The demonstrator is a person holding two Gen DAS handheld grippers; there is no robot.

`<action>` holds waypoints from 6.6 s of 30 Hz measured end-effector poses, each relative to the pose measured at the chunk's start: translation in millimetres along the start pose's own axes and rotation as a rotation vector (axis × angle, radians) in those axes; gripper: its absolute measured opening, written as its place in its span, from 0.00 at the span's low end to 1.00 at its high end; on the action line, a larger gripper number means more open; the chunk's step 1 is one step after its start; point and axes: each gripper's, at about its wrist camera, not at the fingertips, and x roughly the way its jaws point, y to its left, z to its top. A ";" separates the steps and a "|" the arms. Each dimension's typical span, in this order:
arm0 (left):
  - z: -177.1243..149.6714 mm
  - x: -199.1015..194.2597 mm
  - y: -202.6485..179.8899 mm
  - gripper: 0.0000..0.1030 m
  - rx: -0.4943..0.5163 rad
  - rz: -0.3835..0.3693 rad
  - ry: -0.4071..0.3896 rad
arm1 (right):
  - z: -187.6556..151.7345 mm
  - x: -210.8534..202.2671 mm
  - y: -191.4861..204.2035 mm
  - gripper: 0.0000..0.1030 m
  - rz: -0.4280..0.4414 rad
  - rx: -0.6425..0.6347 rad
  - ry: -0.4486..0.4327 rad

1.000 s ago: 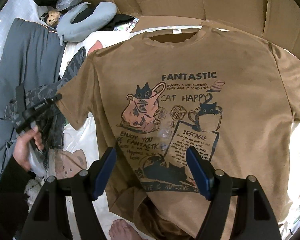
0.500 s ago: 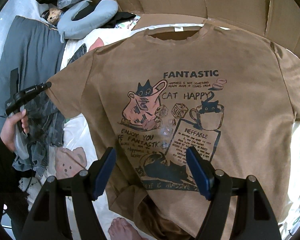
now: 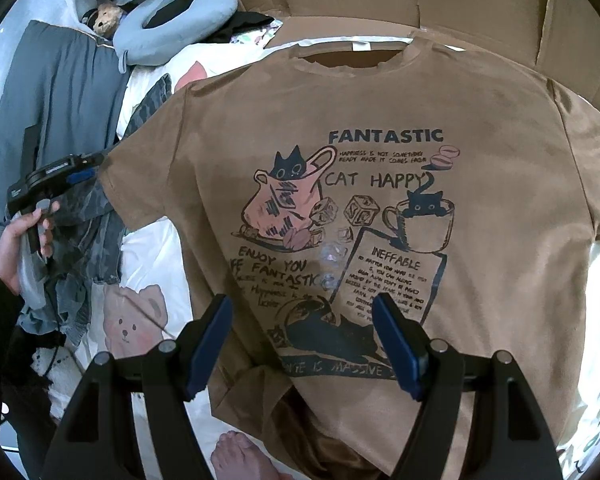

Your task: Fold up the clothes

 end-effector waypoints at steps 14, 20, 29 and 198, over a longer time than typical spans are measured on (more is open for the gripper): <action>-22.6 14.8 11.0 0.63 -0.063 -0.050 -0.073 | -2.4 7.1 4.7 0.70 -0.001 -0.015 0.022; 3.7 24.5 18.3 0.63 -0.060 -0.042 -0.061 | -1.5 7.2 3.9 0.70 0.008 -0.004 0.025; 26.6 62.3 42.0 0.63 -0.200 -0.105 0.060 | -3.8 10.6 5.5 0.70 0.005 -0.008 0.033; -100.1 36.4 10.9 0.52 -0.194 -0.118 -0.165 | 107.6 117.5 44.8 0.35 -0.043 -0.217 0.043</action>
